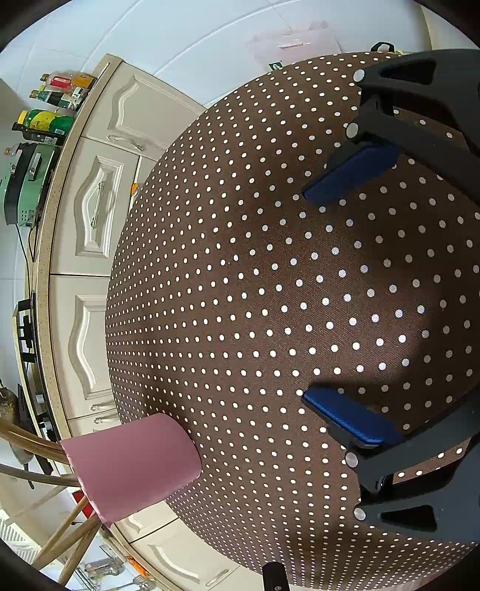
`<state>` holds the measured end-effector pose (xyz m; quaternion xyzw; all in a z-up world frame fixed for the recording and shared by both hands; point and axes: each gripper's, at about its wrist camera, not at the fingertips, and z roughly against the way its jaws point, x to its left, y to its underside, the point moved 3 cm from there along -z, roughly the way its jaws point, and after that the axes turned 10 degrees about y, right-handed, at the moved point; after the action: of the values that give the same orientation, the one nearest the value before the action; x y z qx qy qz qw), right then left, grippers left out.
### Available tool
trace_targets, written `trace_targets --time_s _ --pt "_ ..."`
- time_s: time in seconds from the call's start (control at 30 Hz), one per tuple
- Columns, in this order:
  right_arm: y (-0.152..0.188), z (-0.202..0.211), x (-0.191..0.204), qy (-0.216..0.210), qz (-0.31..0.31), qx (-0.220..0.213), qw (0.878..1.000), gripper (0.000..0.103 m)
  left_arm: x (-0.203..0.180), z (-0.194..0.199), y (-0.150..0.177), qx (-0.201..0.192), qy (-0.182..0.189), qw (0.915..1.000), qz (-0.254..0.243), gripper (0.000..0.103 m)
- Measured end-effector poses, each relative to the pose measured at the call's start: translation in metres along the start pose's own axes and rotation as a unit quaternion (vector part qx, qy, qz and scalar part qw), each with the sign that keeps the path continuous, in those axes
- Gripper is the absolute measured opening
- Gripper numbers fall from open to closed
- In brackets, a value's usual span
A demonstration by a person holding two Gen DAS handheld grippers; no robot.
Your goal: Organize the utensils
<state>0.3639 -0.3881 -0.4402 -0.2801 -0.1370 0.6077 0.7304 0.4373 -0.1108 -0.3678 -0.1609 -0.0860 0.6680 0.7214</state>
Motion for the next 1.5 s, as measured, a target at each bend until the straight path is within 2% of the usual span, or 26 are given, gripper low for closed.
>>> trace_targets --time_s 0.53,0.93,1.2,1.5 --pt "-0.001 0.000 0.001 0.000 0.000 0.000 1.000 0.097 0.002 -0.001 0.016 0.020 -0.013 0.9996 0.014 0.097" --pt "0.001 0.000 -0.001 0.000 0.000 0.000 1.000 0.097 -0.003 -0.027 0.028 0.023 -0.019 0.9995 0.008 0.097" --pt "0.000 0.000 -0.001 0.000 0.000 0.000 1.000 0.097 -0.007 -0.035 0.037 -0.006 -0.019 0.9998 0.004 0.097" --pt "0.000 0.000 0.000 0.000 0.000 0.000 1.000 0.097 -0.002 -0.033 0.043 -0.015 -0.007 0.9996 0.022 0.097"
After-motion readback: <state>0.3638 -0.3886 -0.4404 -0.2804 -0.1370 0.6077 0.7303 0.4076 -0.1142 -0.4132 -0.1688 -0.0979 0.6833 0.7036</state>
